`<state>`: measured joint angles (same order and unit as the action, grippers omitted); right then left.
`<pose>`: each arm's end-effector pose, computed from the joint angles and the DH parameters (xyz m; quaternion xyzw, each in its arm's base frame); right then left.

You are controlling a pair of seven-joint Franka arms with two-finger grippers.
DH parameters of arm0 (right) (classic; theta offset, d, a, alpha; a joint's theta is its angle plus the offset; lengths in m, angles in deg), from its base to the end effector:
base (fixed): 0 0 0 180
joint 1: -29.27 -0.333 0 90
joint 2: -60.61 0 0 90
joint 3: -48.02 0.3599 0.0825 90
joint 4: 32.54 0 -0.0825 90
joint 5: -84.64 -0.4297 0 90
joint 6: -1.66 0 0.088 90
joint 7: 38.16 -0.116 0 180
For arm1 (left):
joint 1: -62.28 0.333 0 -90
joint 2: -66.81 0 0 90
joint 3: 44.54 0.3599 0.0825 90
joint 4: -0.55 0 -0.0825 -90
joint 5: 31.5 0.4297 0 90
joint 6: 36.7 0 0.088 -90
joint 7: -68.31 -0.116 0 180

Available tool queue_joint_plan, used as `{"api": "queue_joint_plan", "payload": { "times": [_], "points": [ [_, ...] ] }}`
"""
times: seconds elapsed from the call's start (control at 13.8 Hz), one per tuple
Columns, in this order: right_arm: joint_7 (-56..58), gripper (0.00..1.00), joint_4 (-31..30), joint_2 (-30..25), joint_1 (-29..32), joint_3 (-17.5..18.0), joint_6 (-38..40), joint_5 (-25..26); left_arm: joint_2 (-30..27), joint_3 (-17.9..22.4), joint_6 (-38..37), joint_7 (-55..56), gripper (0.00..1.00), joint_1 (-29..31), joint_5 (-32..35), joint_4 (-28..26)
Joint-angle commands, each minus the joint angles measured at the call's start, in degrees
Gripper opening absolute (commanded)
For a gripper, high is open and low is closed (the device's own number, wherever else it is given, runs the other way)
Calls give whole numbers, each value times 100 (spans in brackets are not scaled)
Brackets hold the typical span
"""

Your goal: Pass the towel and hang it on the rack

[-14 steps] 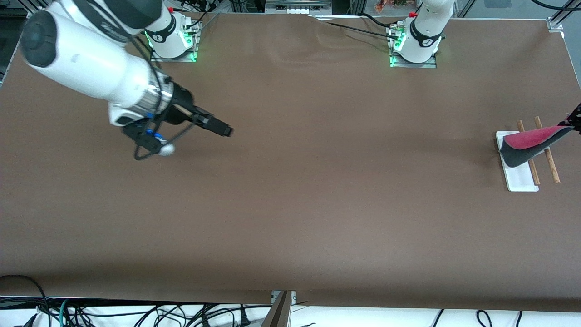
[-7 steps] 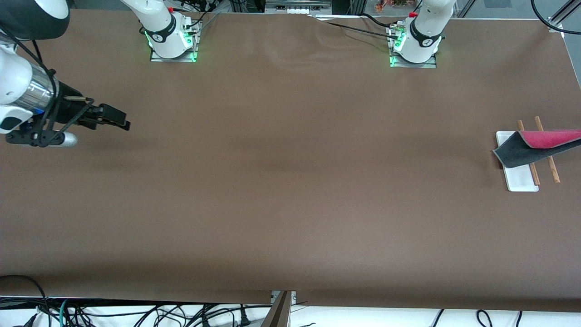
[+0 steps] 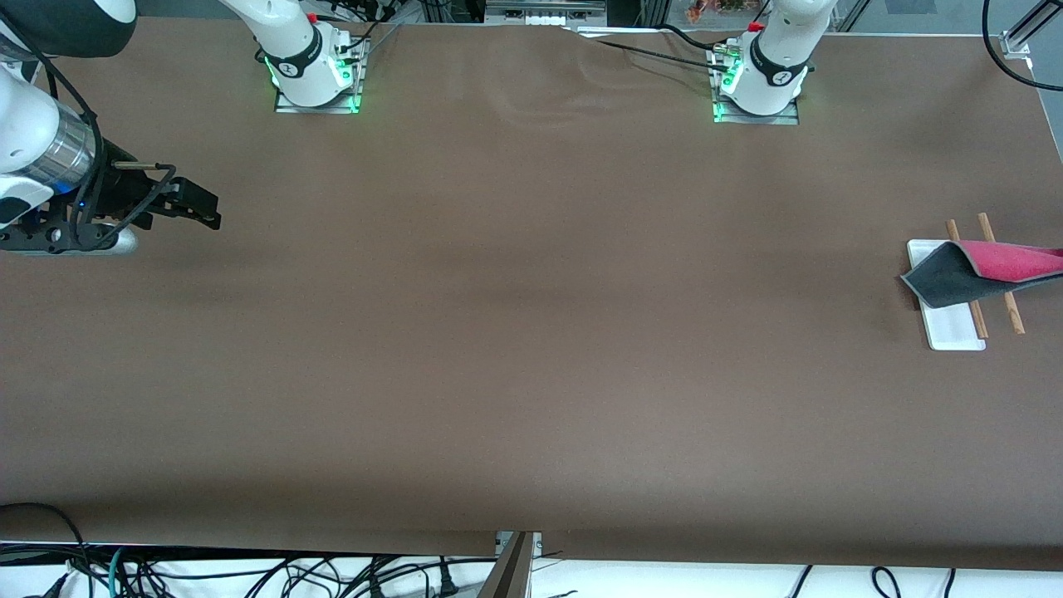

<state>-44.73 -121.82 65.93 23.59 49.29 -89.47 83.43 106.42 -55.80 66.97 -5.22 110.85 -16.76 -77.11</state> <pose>0.6264 0.0782 0.6104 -0.9995 -0.0028 0.0314 0.0079 0.5801 0.5108 0.3080 0.9336 -0.3361 -0.1093 0.0595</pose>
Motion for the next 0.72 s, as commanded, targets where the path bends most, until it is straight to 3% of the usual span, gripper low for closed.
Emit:
{"api": "queue_joint_plan", "payload": {
  "times": [0.0,0.07,0.14,0.22,0.65],
  "points": [
    [94,99,104,-40,-12,-4,68,165,222,-17,144,-118,0,39,135,199],
    [94,99,104,-40,-12,-4,60,192,257,-9,145,-100,2,39,135,199],
    [86,99,104,-40,-29,4,60,218,275,-9,153,-39,87,39,117,190],
    [86,99,104,-40,-55,13,60,218,284,-9,145,-39,100,39,100,199],
    [191,99,122,30,-108,-13,60,166,110,-17,92,-30,100,-5,99,278]
  ]
}}
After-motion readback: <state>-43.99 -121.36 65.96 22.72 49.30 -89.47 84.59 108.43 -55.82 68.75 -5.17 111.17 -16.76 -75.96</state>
